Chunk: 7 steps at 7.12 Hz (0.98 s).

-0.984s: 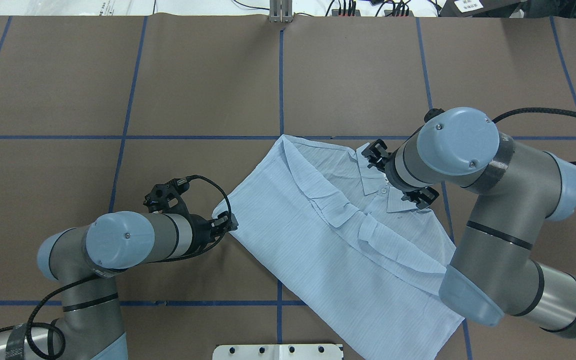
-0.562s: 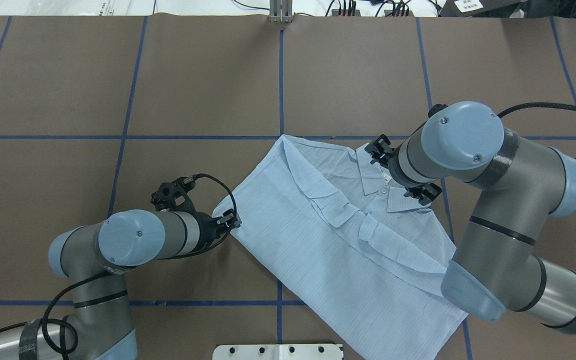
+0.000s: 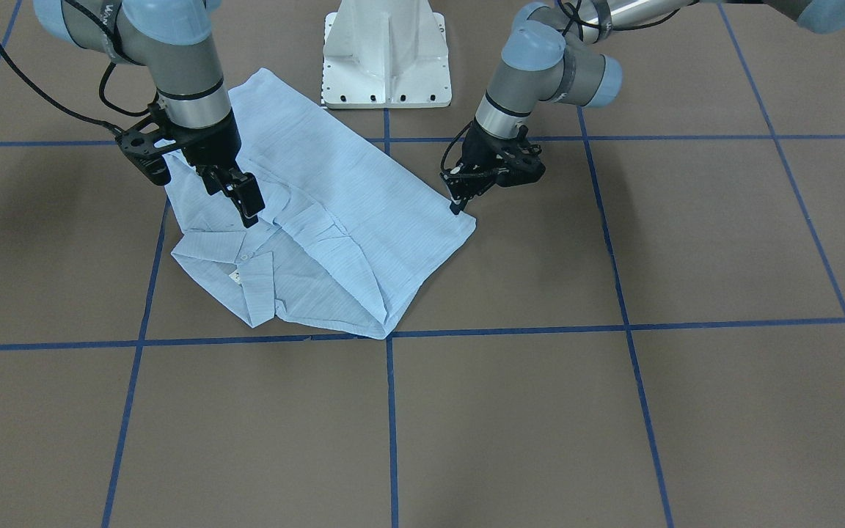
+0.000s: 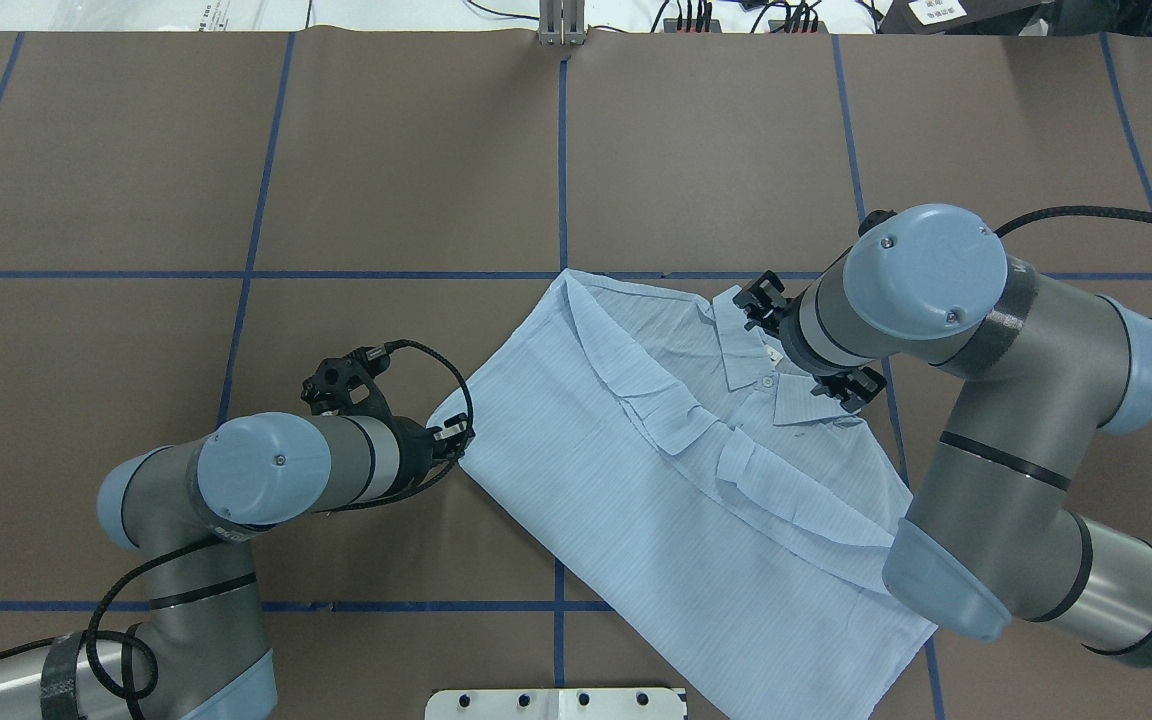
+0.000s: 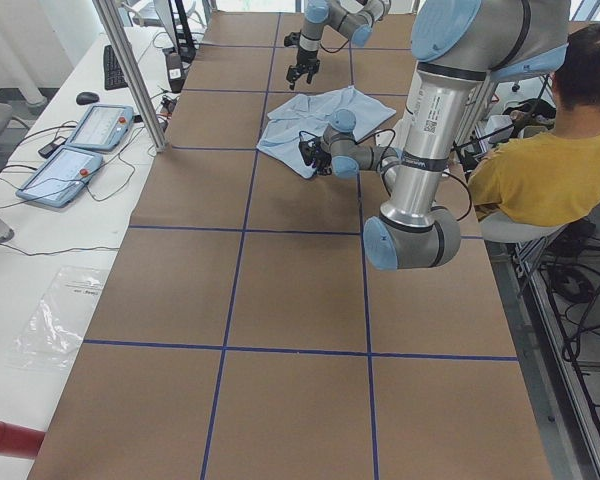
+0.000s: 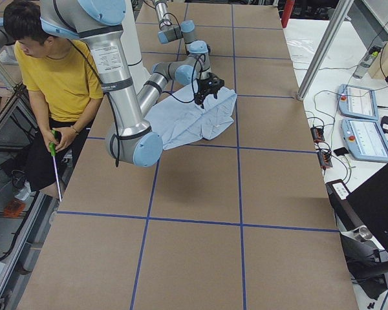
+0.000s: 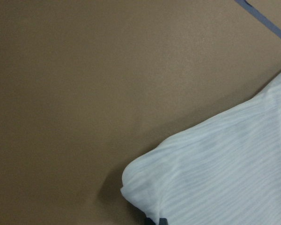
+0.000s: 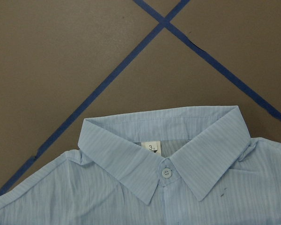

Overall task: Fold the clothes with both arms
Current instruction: 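Grasp the corner with the left gripper and pull it away from the robot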

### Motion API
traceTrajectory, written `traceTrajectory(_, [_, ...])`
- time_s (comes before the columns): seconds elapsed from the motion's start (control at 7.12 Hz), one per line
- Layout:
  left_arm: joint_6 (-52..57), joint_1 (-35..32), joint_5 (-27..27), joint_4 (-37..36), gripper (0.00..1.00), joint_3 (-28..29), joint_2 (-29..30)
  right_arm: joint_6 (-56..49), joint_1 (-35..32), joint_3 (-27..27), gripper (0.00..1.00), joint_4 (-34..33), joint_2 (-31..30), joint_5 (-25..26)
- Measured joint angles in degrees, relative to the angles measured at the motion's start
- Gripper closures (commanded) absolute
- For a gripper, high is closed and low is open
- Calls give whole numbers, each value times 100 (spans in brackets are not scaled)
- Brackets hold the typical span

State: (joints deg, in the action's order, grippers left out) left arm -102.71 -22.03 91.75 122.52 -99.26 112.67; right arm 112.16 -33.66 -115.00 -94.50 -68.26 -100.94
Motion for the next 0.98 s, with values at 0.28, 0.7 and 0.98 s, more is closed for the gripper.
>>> traceTrajectory(0.28, [452,-674,17,43,100,282,245,-90,1,5,0,0,-31,5])
traceTrajectory(0.7, [815,-1849,55,392,100,2249,1744,-146,18,-18,0,2,-44,5])
traceTrajectory(0.98, [1196,-2245,58,1151,40,3816,2596,-143,47,-20,0,7,2,6])
